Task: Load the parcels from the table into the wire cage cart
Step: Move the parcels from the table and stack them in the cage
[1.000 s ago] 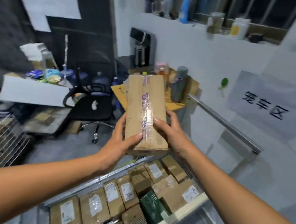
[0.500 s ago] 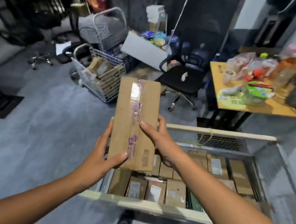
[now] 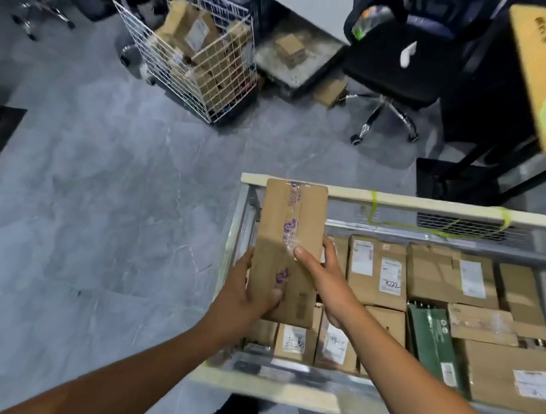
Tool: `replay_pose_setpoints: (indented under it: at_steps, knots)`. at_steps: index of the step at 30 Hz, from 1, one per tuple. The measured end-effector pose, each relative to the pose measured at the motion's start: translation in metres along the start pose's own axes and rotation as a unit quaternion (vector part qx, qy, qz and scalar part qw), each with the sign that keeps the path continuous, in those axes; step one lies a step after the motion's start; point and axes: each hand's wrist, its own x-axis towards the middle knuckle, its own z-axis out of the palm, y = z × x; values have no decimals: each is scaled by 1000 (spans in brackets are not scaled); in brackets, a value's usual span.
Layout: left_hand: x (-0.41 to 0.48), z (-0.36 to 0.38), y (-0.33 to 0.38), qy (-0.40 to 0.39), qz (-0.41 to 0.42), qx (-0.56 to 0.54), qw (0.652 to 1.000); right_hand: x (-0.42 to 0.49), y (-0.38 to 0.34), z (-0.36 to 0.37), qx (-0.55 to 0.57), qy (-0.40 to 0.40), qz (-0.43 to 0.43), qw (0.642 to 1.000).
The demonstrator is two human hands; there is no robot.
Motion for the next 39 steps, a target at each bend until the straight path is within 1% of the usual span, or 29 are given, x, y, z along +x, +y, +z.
replay_pose_setpoints:
  at_steps: [2, 5, 7, 9, 13, 16, 19, 22, 27, 31, 35, 39]
  knots:
    - [35, -5, -23, -1, -3, 32, 999, 43, 25, 1, -19, 8, 28, 999]
    - [81, -4, -58, -10, 16, 92, 996, 97, 67, -6, -40, 23, 64, 997]
    - [109, 1, -82, -37, 20, 143, 989, 129, 95, -13, -53, 26, 74, 996]
    - [134, 8, -110, -57, 8, 165, 985, 158, 119, -18, -67, 21, 84, 994]
    - [173, 22, -147, -59, -10, 210, 976, 210, 160, -22, -77, 13, 115, 990]
    - [192, 31, -167, -46, -39, 246, 967, 239, 174, -14, -62, 6, 133, 989]
    - [205, 38, -186, -35, -56, 244, 968, 262, 186, -5, -59, 6, 153, 987]
    - [215, 39, -198, -19, -67, 244, 967, 282, 196, 7, -77, 3, 159, 984]
    - [219, 40, -199, 4, -56, 269, 961, 304, 208, 24, -107, 3, 165, 980]
    - [218, 35, -198, -2, -81, 282, 956, 306, 191, 25, -130, -3, 172, 976]
    - [207, 29, -185, -17, -84, 270, 959, 282, 159, 3, -150, 19, 142, 978]
    - [187, 28, -157, -24, -66, 274, 959, 231, 130, -23, -199, 27, 131, 971]
